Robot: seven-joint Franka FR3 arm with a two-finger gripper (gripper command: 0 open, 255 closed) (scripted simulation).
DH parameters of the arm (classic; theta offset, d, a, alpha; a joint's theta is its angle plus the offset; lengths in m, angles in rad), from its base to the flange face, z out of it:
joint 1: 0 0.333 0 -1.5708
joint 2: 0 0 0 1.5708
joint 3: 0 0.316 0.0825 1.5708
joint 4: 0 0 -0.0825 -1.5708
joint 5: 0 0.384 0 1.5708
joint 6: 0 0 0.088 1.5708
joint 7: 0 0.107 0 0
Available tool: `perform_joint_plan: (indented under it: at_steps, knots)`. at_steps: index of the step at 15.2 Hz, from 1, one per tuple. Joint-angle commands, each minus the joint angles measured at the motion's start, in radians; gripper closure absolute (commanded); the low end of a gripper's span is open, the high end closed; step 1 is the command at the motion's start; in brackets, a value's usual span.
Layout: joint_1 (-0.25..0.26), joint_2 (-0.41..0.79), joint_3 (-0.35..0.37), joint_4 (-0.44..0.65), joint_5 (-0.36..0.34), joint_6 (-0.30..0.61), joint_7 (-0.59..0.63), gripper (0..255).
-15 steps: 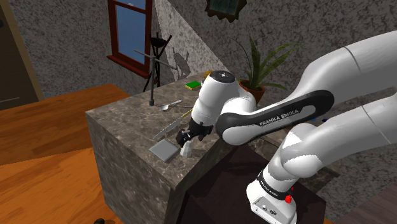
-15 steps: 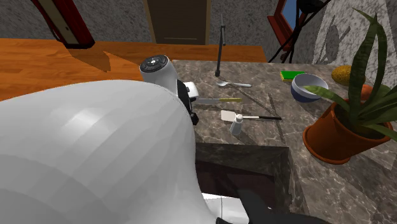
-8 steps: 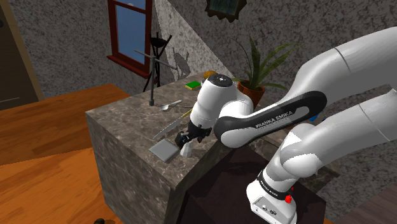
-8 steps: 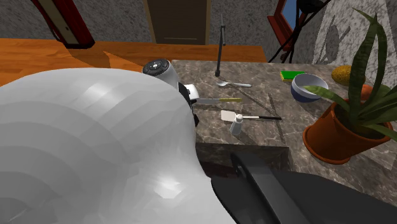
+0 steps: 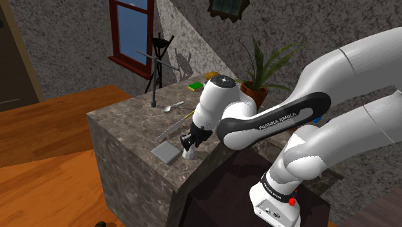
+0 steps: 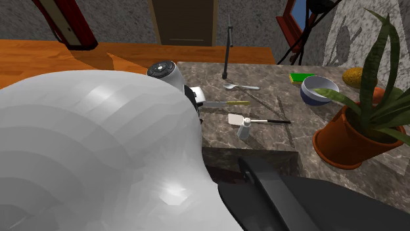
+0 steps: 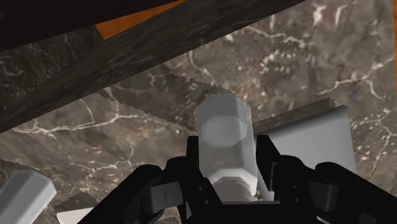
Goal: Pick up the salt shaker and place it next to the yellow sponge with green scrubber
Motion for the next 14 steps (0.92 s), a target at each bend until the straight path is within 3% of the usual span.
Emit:
perform_joint_plan:
  at_steps: [1,4,14]
  knots:
    - [0.0,0.001,0.0,0.0,0.0,0.0,0.0,255]
    - [0.0,0.001,0.0,0.0,0.0,0.0,0.0,255]
    - [0.037,-0.121,-0.064,0.063,0.02,-0.184,-0.045,255]
